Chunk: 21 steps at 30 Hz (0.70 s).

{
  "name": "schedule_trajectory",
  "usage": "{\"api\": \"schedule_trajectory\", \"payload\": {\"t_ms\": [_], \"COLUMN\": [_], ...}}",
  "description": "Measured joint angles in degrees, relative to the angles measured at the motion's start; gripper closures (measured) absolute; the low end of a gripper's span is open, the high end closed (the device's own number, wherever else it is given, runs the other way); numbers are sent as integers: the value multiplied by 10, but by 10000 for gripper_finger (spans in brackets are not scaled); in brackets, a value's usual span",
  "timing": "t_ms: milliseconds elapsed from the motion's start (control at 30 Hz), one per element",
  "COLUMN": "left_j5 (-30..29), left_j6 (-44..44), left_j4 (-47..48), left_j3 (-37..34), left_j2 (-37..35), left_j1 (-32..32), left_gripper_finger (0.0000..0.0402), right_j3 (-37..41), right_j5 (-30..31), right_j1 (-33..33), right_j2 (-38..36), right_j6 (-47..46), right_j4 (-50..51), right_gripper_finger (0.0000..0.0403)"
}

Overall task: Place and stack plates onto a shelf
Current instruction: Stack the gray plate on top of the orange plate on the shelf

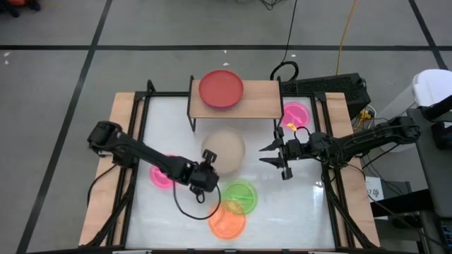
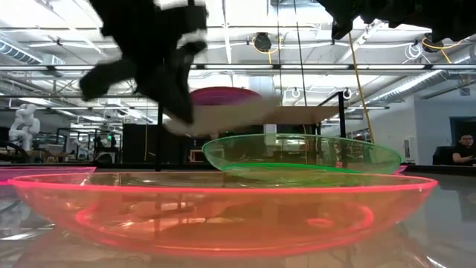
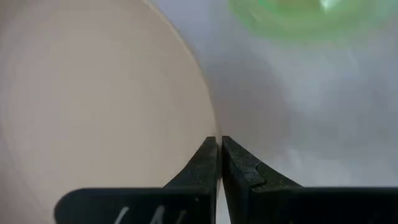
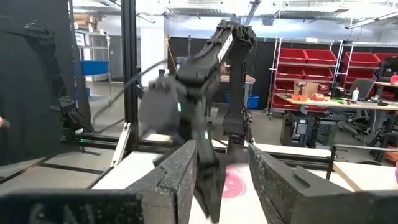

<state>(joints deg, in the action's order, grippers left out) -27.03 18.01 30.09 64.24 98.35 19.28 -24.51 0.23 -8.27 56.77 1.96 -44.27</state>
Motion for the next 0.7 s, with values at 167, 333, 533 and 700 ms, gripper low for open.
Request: {"api": "schedule_trajectory", "payload": {"t_ms": [167, 333, 533, 700], "left_j5": [-80, -138, -128, -48], "left_j6": [33, 132, 268, 336], "left_j4": [19, 1, -73, -134], "left_j3": [22, 22, 21, 22], "left_j2": [-63, -117, -140, -139], "left_j1": [4, -36, -151, -255], "left_gripper_finger": [394, 394, 389, 376], "right_j3": [0, 0, 0, 0], "right_j5": [2, 17, 31, 45], "right_j1": [0, 0, 1, 4], "right_j2": [0, 0, 0, 0], "right_j6": [0, 0, 2, 2], "right_j4": [-1, -5, -9, -1], "right_gripper_finger": [275, 275, 275, 275]}}
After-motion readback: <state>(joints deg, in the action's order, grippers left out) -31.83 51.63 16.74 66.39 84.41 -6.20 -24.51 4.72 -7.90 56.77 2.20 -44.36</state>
